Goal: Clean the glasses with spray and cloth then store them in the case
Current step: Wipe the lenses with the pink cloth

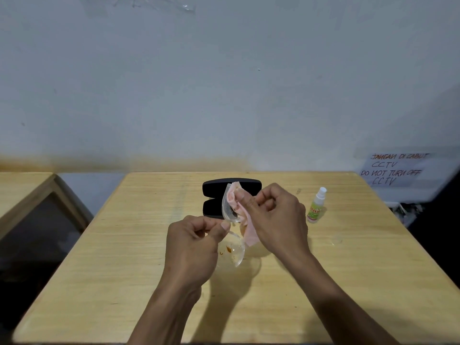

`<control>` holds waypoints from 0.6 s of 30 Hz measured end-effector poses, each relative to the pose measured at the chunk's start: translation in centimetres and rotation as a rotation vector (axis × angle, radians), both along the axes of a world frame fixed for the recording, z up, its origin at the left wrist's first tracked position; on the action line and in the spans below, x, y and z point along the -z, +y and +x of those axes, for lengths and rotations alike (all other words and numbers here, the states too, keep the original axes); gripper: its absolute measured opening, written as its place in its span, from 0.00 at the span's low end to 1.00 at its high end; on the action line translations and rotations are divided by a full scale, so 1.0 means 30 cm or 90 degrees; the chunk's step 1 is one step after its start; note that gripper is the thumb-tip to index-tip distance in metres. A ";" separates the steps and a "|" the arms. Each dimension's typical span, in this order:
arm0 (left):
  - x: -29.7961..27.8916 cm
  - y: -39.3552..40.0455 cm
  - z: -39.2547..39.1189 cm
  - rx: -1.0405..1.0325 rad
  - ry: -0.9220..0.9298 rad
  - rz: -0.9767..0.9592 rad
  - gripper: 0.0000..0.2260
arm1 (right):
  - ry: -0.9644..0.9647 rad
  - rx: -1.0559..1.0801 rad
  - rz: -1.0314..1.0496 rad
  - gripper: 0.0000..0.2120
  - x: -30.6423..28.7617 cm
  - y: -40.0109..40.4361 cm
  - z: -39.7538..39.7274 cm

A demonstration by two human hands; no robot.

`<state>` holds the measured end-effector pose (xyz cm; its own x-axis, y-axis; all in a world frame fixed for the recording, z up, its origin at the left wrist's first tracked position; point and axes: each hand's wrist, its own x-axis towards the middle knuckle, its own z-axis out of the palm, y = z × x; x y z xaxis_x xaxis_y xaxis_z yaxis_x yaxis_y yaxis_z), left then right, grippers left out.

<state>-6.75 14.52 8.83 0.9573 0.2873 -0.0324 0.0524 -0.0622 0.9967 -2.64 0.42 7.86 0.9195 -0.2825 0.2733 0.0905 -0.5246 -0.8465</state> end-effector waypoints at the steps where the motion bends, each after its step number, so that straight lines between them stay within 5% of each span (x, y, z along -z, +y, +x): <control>1: -0.002 -0.001 -0.001 -0.002 0.003 0.000 0.08 | 0.034 0.015 -0.023 0.26 0.004 0.000 -0.002; 4: 0.000 -0.002 -0.005 -0.001 0.013 0.003 0.08 | 0.071 0.007 -0.028 0.28 0.014 0.003 -0.013; 10: 0.009 0.002 -0.004 0.007 0.022 -0.004 0.06 | 0.092 -0.124 0.266 0.14 -0.019 0.007 -0.053; 18: 0.014 0.004 0.004 0.020 0.012 0.008 0.07 | -0.014 -0.237 0.292 0.05 0.006 0.004 -0.067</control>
<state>-6.62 14.63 8.41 0.9651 0.2576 -0.0469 0.0686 -0.0760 0.9947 -4.64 0.55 7.66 0.9750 -0.0362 0.2193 0.2181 -0.0346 -0.9753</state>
